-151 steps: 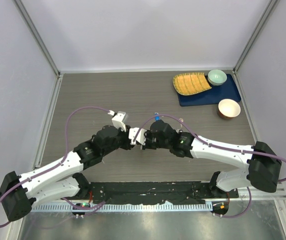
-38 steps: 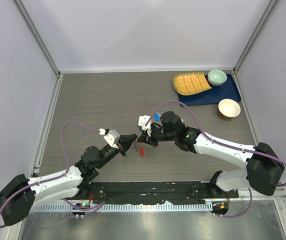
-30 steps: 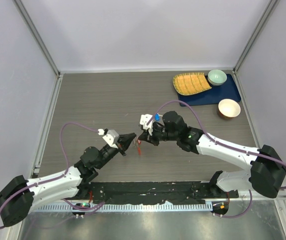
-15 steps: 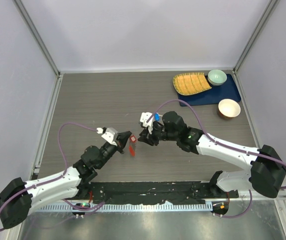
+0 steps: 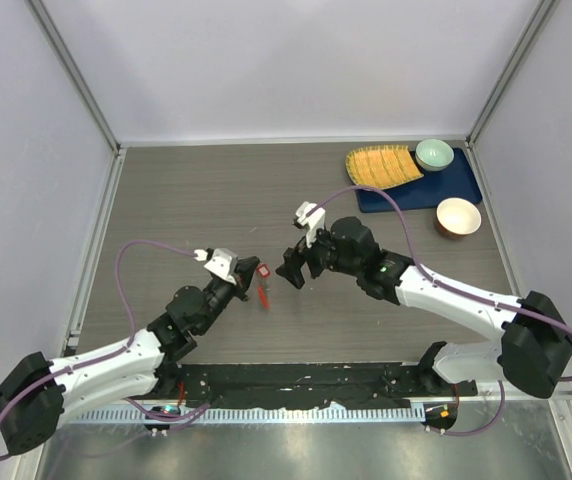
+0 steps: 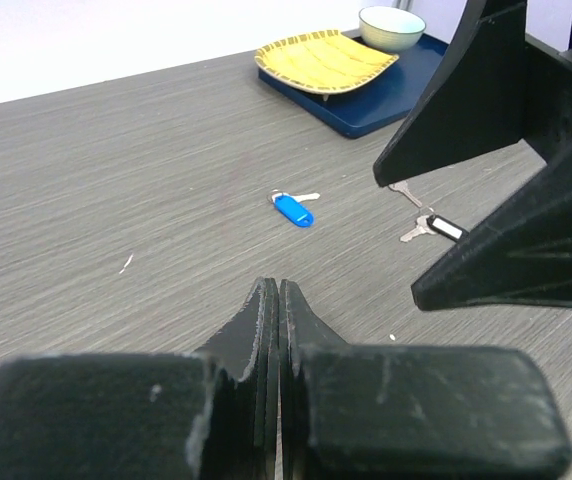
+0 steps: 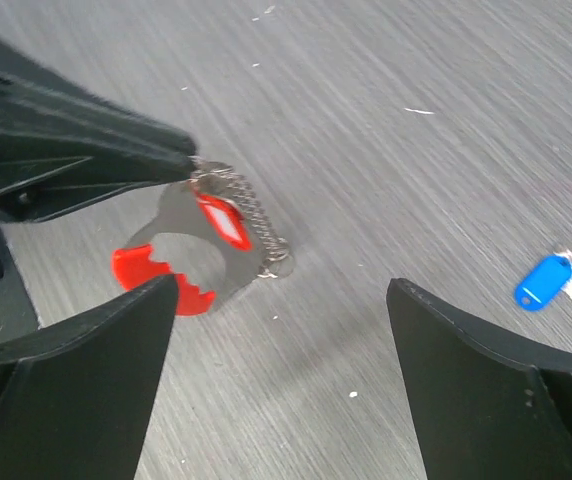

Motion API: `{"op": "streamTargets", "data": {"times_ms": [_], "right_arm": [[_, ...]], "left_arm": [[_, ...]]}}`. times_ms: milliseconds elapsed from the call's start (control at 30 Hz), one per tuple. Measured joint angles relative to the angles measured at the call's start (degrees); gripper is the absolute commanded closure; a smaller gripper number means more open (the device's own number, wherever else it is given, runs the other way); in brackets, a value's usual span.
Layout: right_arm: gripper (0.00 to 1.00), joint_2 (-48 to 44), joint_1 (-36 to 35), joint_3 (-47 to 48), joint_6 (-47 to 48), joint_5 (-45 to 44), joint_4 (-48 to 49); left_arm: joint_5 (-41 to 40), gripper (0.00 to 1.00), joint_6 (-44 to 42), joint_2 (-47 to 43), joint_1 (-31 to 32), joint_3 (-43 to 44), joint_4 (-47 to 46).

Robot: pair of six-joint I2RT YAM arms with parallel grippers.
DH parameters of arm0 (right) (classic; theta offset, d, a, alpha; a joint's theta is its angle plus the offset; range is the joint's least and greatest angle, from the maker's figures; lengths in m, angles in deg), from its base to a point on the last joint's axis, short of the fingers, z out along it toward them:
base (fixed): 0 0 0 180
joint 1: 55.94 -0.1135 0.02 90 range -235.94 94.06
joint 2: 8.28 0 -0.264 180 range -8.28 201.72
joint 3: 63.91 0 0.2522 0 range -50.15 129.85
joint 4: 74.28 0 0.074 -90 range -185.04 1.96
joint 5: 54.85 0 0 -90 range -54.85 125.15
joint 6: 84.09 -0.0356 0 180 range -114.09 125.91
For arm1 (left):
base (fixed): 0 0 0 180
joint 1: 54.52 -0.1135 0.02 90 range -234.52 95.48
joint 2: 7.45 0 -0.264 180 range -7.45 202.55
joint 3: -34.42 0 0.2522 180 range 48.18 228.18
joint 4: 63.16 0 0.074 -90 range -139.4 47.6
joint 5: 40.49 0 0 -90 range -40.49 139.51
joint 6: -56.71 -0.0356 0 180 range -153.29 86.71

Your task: Put the keys on the keyring

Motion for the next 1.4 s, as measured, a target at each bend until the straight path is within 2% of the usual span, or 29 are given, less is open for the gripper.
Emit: {"op": "streamTargets", "data": {"times_ms": [367, 700, 833, 1033, 1267, 1400], "right_arm": [[0.02, -3.41, 4.85, -1.6, -9.44, -6.21, 0.63], [0.01, -7.19, 5.29, -3.93, -10.25, -15.63, -0.17], [0.01, -8.48, 5.38, -4.63, -10.25, -17.27, -0.33], [0.01, -11.02, 5.38, -6.29, -10.23, -18.69, -0.44], [0.01, -13.03, 5.38, -8.11, -10.23, -19.43, -0.48], [0.01, -13.03, 5.38, -8.28, -10.21, -19.43, -0.46]], "left_arm": [[-4.35, 1.0, 2.51, 5.22, -1.86, 4.76, 3.67], [-1.22, 1.0, 11.96, 16.28, -15.98, 18.16, 13.25], [-1.27, 1.0, 12.0, 19.15, -20.06, 23.93, 17.14], [-3.06, 1.0, 7.41, 22.51, -23.74, 31.23, 19.85], [-2.43, 1.0, 8.83, 26.45, -24.15, 27.8, 16.28], [0.17, 1.0, 14.12, 25.57, -24.11, 21.64, 8.98]]}}
